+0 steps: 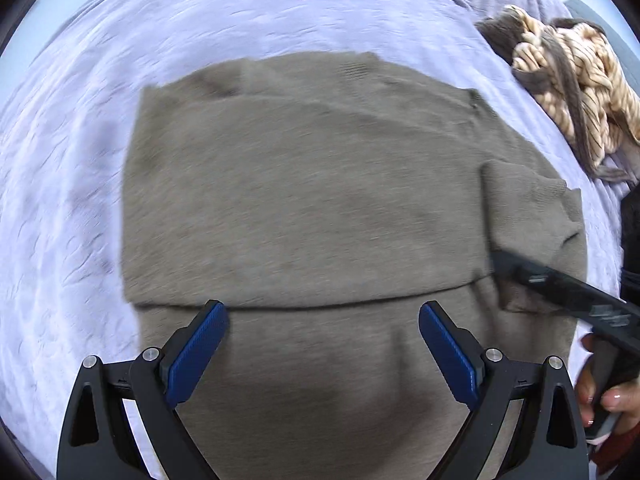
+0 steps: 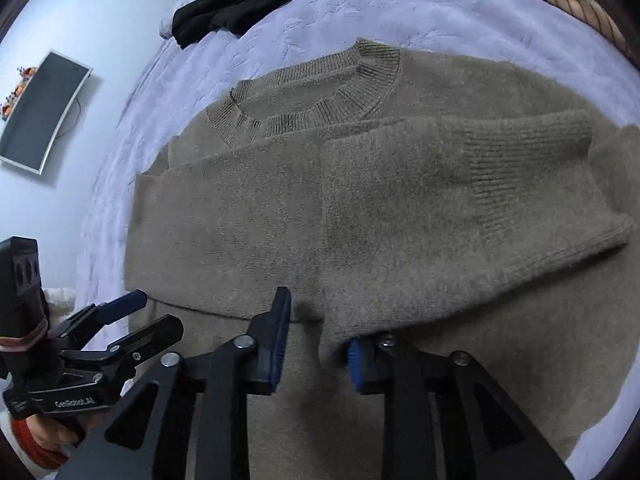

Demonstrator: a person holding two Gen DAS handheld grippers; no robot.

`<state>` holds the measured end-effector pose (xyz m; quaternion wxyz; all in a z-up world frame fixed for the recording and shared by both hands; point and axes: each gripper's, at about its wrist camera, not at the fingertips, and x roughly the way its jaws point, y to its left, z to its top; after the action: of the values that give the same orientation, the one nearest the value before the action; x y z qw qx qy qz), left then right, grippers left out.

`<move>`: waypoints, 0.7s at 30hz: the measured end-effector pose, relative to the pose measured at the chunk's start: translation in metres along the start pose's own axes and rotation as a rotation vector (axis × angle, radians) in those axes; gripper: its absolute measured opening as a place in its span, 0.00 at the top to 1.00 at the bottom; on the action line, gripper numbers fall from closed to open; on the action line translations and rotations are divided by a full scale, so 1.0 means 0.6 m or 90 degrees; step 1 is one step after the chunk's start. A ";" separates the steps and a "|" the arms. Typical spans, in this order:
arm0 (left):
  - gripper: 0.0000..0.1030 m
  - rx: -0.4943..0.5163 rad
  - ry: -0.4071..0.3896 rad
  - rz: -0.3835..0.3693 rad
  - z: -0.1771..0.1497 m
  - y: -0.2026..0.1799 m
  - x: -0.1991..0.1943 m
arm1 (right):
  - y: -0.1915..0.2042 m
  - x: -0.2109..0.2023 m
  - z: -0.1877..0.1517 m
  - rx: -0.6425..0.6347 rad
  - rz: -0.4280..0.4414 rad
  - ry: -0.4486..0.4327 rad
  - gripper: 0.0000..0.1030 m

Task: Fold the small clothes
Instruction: 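Grasp the other sleeve cuff with the right tool and lift it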

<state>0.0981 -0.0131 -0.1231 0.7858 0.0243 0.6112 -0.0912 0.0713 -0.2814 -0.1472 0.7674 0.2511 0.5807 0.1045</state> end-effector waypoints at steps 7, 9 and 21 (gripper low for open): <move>0.06 -0.024 0.001 -0.017 -0.010 0.051 -0.009 | -0.121 -0.069 0.027 0.307 0.051 -0.129 0.36; 0.06 -0.021 -0.006 -0.020 -0.012 0.058 -0.017 | -0.155 -0.061 0.029 0.400 0.086 -0.142 0.75; 0.06 -0.072 -0.023 -0.017 -0.048 0.148 -0.055 | 0.235 0.088 0.082 -0.273 -0.046 -0.010 0.89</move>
<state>0.0782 0.0823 -0.1047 0.7954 -0.0302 0.6016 -0.0674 0.1523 -0.1504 -0.1100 0.8107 0.0620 0.5480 0.1964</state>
